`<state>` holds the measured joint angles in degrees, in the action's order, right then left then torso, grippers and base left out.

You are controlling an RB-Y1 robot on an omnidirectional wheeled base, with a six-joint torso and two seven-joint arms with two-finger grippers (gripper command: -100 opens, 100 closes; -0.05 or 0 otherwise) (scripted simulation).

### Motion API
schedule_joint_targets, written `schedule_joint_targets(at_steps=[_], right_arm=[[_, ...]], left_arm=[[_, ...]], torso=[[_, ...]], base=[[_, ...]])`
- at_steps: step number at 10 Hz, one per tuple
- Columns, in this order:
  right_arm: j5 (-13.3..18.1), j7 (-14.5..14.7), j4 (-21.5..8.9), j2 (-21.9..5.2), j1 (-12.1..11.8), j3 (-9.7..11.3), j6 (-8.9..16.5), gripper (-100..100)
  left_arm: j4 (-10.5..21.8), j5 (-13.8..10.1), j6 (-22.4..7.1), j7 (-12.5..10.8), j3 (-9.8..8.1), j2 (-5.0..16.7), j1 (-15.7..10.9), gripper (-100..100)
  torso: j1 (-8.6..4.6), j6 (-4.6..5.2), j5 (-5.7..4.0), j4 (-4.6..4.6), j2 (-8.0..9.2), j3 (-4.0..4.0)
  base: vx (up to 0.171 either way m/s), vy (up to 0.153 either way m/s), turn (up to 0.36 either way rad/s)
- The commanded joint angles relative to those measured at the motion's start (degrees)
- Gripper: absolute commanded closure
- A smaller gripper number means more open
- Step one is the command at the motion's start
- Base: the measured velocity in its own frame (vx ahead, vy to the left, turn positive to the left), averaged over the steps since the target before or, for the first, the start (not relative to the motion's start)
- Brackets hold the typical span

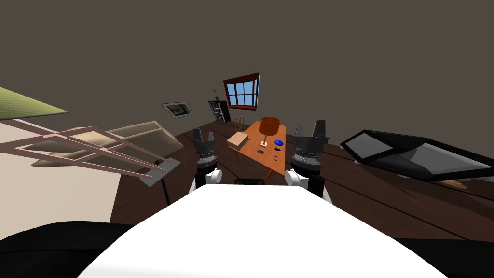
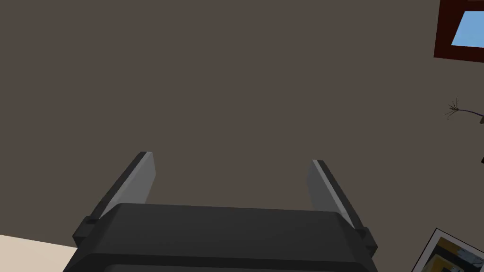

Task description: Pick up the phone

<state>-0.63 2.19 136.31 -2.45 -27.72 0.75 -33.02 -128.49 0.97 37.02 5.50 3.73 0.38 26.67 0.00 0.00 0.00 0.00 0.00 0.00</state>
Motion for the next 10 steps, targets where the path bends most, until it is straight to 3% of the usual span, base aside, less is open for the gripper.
schedule_joint_targets(at_steps=[1, 6, 9, 10], right_arm=[[0.54, 0.46, -2.21, -2.16, 1.12, 0.06, 0.01, -100], [3.18, 2.55, -11.35, -9.66, 5.87, 0.87, -0.07, -100], [3.93, 3.10, -15.28, -11.50, 7.09, 1.21, -0.11, -100], [4.74, 3.70, -17.94, -13.41, 8.36, 1.62, -0.18, -100]], left_arm=[[0.00, 0.00, 0.00, 0.00, 0.00, 0.00, 0.00, 0], [0.00, 0.00, 0.00, 0.00, 0.01, -0.01, 0.00, 0], [0.00, 0.00, 0.00, 0.00, 0.01, -0.01, 0.00, 0], [0.00, 0.00, 0.00, 0.00, 0.00, 0.00, 0.00, 0]], torso=[[0.00, 0.00, 0.00, 0.00, 0.00, 0.00], [0.35, -0.03, 0.08, -0.03, -0.11, -0.07], [0.36, -0.02, 0.08, -0.02, -0.06, -0.04], [0.24, 0.01, 0.06, -0.01, -0.02, -0.02]], base=[[0.003, 0.045, 0.141], [0.024, 0.095, 0.158], [0.012, 0.079, 0.104], [0.017, 0.057, 0.165]])
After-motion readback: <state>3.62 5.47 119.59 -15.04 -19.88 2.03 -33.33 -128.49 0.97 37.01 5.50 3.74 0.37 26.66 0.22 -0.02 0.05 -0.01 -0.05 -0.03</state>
